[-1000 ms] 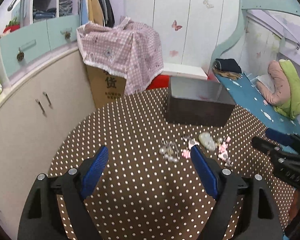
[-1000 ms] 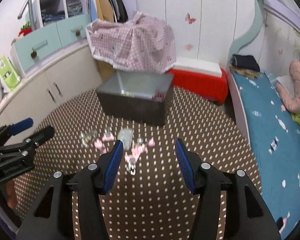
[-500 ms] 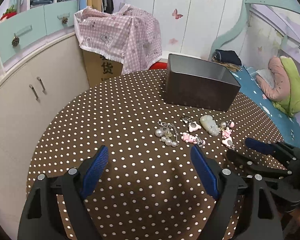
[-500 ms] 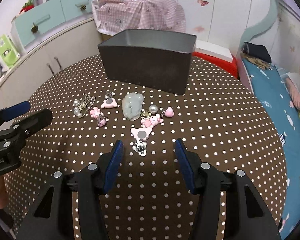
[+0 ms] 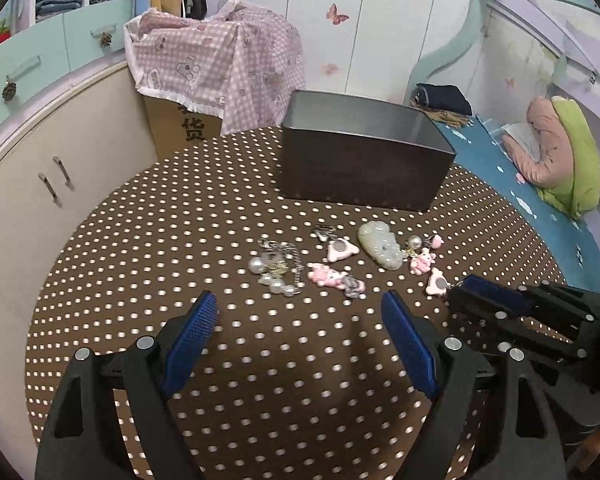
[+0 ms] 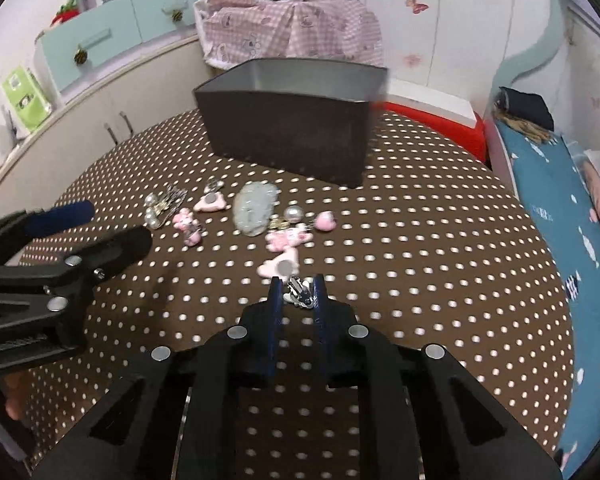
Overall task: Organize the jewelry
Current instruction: 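Grasp a white silver charm with the right tool while the left tool grasps a purple pendant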
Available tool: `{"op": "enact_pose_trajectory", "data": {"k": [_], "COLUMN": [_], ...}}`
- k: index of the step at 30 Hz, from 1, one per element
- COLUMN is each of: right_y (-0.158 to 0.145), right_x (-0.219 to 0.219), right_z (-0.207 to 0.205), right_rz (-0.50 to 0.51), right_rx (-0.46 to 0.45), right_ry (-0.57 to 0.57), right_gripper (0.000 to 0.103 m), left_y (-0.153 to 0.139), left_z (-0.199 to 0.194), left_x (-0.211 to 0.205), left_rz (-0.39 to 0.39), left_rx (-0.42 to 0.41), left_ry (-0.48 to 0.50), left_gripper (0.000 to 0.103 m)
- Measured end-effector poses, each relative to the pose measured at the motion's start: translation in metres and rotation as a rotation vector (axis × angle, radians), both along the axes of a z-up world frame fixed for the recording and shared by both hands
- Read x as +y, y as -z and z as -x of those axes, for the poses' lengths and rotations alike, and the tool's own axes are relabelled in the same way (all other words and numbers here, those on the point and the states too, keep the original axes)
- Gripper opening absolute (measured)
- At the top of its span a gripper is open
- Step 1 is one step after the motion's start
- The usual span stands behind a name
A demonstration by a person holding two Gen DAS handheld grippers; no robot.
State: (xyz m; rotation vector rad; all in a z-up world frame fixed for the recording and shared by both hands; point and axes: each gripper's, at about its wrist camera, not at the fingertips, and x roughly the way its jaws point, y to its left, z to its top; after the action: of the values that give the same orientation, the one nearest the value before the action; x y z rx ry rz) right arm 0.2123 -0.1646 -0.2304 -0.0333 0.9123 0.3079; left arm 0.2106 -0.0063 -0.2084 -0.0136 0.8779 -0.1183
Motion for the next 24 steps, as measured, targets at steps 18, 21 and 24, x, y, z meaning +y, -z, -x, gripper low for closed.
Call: {"op": "enact_pose_trajectory", "data": {"k": [18, 21, 24], "right_y": [-0.002, -0.003, -0.003], "right_x": [-0.044, -0.047, -0.046], "right_z": [-0.008, -0.008, -0.007], "right_rz": [-0.109, -0.114, -0.118], "right_rx": [0.005, 0.006, 0.002], "right_ry": [0.008, 0.010, 0.013], "right_gripper": [0.016, 0.016, 0.016], "left_y": [0.016, 0.016, 0.015], "left_z": [-0.036, -0.036, -0.037], "left_x": [-0.042, -0.044, -0.040], "left_rz": [-0.050, -0.074, -0.063], "left_rx": [0.121, 0.116, 0.113], "left_ry": [-0.077, -0.075, -0.072], "left_gripper": [0.039, 0.027, 0.011]}}
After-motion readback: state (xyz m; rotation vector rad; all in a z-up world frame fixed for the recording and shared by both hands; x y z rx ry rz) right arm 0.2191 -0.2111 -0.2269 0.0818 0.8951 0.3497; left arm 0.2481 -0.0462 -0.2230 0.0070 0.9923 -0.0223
